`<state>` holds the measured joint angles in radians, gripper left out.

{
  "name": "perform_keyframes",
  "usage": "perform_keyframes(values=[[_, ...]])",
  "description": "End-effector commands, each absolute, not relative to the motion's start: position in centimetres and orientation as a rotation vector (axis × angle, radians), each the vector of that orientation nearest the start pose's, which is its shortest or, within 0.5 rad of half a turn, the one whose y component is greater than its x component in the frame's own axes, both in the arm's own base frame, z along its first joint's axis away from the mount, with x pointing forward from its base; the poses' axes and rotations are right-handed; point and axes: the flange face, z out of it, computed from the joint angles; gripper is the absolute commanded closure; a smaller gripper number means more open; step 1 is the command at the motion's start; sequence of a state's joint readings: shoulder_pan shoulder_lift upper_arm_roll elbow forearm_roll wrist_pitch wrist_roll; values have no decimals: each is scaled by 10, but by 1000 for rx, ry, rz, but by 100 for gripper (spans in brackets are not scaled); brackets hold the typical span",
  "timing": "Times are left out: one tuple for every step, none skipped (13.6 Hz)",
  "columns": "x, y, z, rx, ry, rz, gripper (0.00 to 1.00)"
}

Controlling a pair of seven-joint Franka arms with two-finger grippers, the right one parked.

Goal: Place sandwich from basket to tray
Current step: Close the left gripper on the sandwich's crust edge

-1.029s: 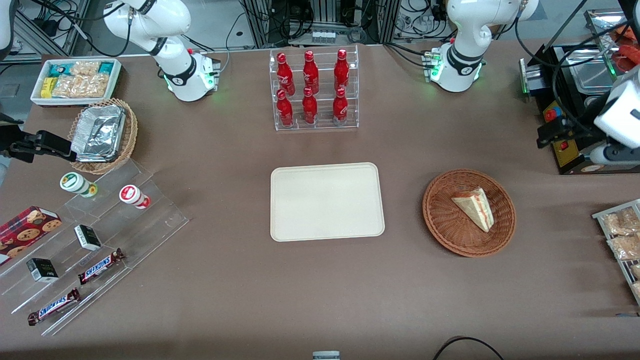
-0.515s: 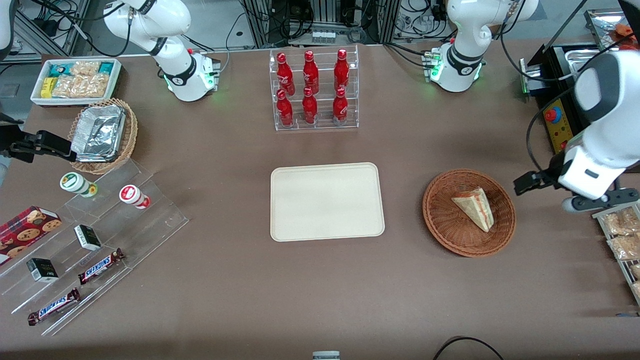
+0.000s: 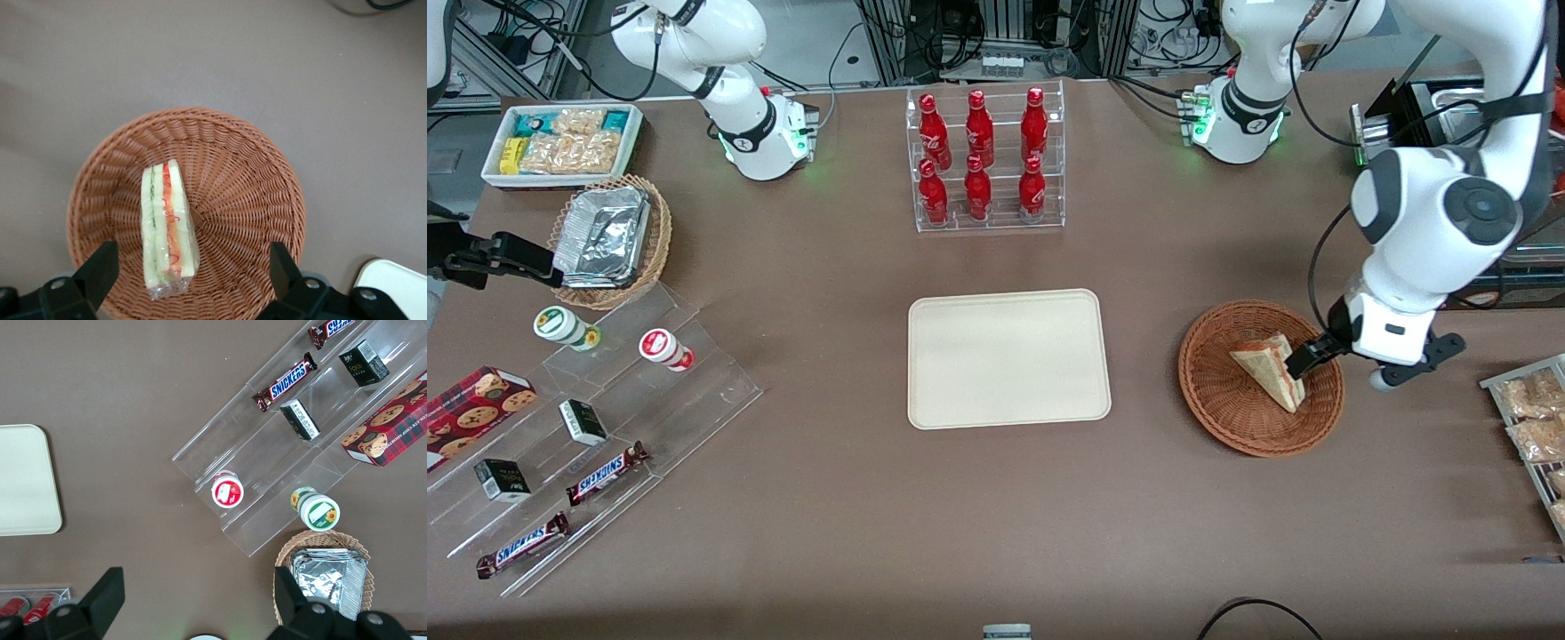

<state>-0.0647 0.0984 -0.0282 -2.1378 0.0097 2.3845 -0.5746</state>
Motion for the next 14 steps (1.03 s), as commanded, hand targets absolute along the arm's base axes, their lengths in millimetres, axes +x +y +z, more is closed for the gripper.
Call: perform_keyframes(values=[[556, -50, 340, -3070, -797, -222, 0], [557, -51, 329, -3067, -800, -196, 0], [558, -51, 319, -3065, -800, -184, 0], [559, -51, 311, -3061, -826, -188, 0], [560, -51, 303, -3051, -868, -180, 0], [560, -52, 296, -3051, -873, -182, 0], [558, -52, 289, -3050, -875, -177, 0], [557, -52, 280, -3053, -873, -188, 0], [553, -52, 270, -3053, -875, -185, 0], [551, -51, 265, -3054, -873, -185, 0], [548, -51, 260, -3051, -870, -172, 0], [546, -50, 258, -3050, -871, -164, 0], [545, -50, 256, -3049, -871, -158, 0], [545, -49, 252, -3046, -873, -146, 0]])
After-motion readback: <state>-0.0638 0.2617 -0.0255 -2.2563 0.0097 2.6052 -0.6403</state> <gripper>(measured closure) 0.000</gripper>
